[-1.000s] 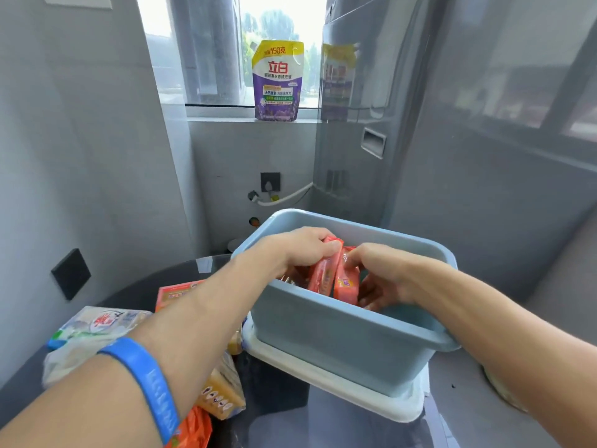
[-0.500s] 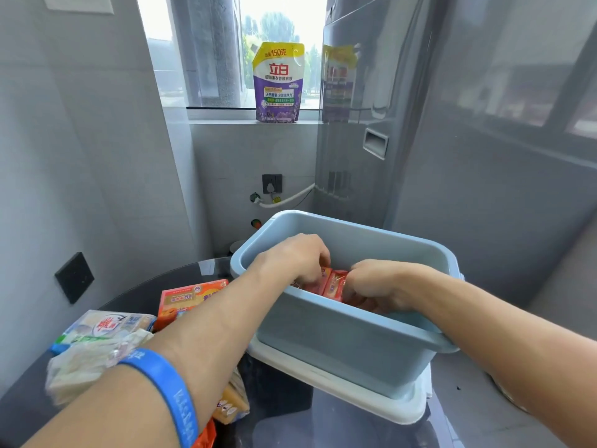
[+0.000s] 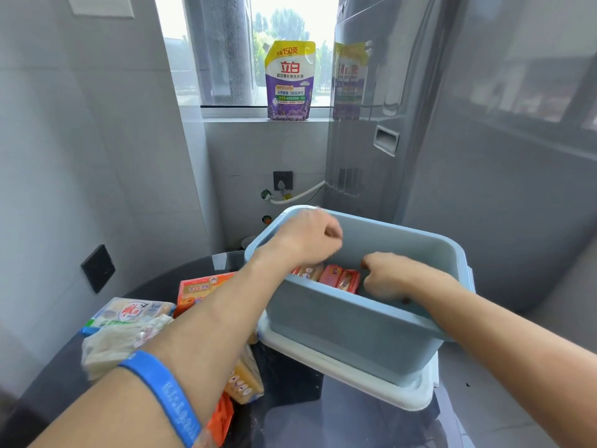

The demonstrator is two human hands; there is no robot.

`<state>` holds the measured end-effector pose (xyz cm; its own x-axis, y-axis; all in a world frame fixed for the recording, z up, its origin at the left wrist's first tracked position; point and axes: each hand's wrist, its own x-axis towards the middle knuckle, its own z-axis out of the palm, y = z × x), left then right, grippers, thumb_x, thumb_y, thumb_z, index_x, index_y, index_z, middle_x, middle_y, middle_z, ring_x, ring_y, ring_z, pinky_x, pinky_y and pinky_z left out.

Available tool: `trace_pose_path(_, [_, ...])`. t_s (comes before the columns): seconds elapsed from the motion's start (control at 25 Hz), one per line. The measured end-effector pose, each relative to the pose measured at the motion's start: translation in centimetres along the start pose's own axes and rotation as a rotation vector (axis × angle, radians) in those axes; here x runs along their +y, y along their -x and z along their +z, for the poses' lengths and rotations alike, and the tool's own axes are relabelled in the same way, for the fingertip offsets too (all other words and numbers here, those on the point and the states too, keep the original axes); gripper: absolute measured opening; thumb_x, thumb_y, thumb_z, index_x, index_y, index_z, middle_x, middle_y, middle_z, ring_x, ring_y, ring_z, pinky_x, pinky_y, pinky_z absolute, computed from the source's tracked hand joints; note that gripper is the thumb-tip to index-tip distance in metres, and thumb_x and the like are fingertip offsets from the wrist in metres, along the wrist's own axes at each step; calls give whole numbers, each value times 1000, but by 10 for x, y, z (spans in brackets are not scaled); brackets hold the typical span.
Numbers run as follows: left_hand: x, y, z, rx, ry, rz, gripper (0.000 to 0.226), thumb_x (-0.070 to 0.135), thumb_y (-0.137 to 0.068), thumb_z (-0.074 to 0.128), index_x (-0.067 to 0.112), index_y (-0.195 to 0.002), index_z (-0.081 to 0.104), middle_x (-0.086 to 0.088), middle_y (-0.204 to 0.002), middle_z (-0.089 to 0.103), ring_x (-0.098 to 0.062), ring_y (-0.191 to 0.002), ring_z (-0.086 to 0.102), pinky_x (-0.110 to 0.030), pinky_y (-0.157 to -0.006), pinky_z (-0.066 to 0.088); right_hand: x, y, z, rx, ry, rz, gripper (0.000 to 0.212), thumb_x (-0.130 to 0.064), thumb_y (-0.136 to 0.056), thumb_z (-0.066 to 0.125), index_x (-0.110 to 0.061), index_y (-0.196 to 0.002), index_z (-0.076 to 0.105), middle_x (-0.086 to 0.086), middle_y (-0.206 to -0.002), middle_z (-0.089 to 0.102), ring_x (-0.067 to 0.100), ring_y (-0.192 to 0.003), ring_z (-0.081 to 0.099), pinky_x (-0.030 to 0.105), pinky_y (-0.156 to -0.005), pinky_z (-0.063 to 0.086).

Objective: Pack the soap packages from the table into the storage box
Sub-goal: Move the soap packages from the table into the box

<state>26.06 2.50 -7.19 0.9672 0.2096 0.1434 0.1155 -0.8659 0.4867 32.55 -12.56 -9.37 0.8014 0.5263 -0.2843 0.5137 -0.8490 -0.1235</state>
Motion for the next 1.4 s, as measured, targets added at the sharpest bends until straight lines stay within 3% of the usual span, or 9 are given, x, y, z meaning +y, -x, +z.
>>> trace_pose_path(0.16, [-19,61,-37,393,280,27,14,23,-84,66,28,-93,75,16,-83,73,-3,-74,68,-19,-68,49,-2,24,-16,286,-107,-160,48,-15,-87,47,-23,-134,53,3,-133,61,28,-119,55,41,-100,45])
trace_pose_path(0.28, [-52,131,-51,371,252,-101,12,29,-82,66,31,-91,75,17,-78,73,-1,-71,67,-18,-60,48,-29,66,-17,624,-335,-341,37,-10,-85,51,-23,-118,63,-5,-117,70,23,-99,64,37,-87,50])
trace_pose_path(0.4, [-78,177,-53,185,106,-262,26,33,-85,68,34,-111,68,13,-100,70,-5,-88,66,-26,-72,49,-73,115,15,762,-534,-548,30,-12,-82,51,-25,-105,66,-10,-99,73,16,-76,65,35,-73,54])
trace_pose_path(0.56, [-94,203,-54,-45,-113,-304,46,43,-82,68,35,-127,58,13,-108,60,-9,-97,60,-22,-69,44,-111,122,79,471,-564,-607,38,-17,-85,57,-29,-121,58,-7,-110,71,14,-91,63,38,-82,54])
trace_pose_path(0.76, [-99,214,-55,-249,-129,-207,22,40,-82,73,34,-102,65,18,-93,62,-4,-87,63,-27,-73,54,-125,103,124,130,-821,-583,64,-23,-72,60,-56,-124,42,-47,-105,56,-19,-95,58,6,-68,47])
trace_pose_path(0.88, [-95,218,-53,-416,-144,-201,14,41,-81,74,31,-90,70,16,-89,67,-5,-83,64,-29,-71,54,-130,85,133,38,-969,-586,74,-14,-68,60,-59,-124,43,-42,-115,58,-15,-100,60,9,-64,51])
trace_pose_path(1.12, [-105,207,-33,19,-273,-232,15,26,-81,68,29,-94,62,6,-104,63,-15,-95,60,-33,-72,50,-131,66,132,-66,-929,-554,68,-38,-51,65,-40,-118,51,-26,-92,71,-8,-83,67,10,-56,50])
trace_pose_path(1.24, [-121,197,-29,19,-349,-305,43,19,-78,64,30,-118,52,2,-119,52,-20,-112,47,-35,-81,38,-121,61,132,-49,-871,-478,57,-32,-54,72,-41,-105,51,-20,-98,68,-9,-83,65,7,-60,49])
trace_pose_path(1.4, [-120,179,-29,-29,-342,-296,56,32,-70,65,36,-124,50,3,-121,56,-23,-115,48,-43,-88,29,-109,59,129,79,-797,-366,55,-27,-54,73,-31,-106,55,-12,-99,69,8,-89,66,29,-77,54])
